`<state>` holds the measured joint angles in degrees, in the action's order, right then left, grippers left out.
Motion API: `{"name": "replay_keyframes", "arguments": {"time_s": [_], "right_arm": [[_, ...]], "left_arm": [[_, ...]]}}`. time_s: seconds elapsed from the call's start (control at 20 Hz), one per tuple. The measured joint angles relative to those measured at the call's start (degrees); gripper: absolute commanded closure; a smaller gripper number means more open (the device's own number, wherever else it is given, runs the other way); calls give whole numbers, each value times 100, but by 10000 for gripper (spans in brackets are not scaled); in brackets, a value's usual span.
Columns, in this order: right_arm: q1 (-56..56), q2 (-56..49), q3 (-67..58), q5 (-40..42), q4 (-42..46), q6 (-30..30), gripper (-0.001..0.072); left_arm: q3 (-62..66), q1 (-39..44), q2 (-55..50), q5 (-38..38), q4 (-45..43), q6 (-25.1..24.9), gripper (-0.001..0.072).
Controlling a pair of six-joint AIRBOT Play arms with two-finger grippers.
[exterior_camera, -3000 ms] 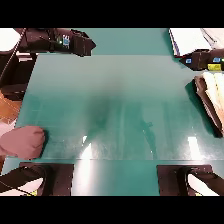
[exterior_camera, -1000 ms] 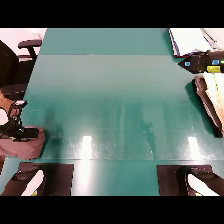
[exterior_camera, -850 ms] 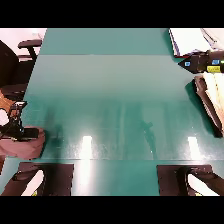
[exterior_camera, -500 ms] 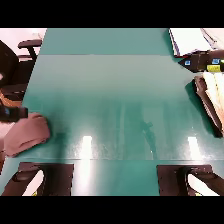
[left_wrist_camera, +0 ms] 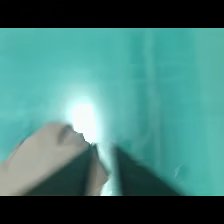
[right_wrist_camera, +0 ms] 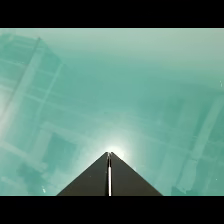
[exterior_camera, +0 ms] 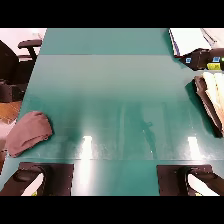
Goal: Fold the shirts.
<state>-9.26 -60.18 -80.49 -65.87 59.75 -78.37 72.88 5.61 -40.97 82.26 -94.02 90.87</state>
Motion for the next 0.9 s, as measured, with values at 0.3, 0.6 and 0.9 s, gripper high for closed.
{"name": "replay_keyframes", "arguments": {"time_s": [0.3,0.6,0.9], "right_arm": [[0,0,0,9,-4,0,697],[0,0,0,15,-4,0,697],[0,-4,0,39,-4,0,697]], "left_arm": [[-1836,-372,-44,-286,-719,306,86],[-3842,-1506,-44,-1447,-601,448,120],[-3919,-1775,-44,-1547,-369,468,684]]}}
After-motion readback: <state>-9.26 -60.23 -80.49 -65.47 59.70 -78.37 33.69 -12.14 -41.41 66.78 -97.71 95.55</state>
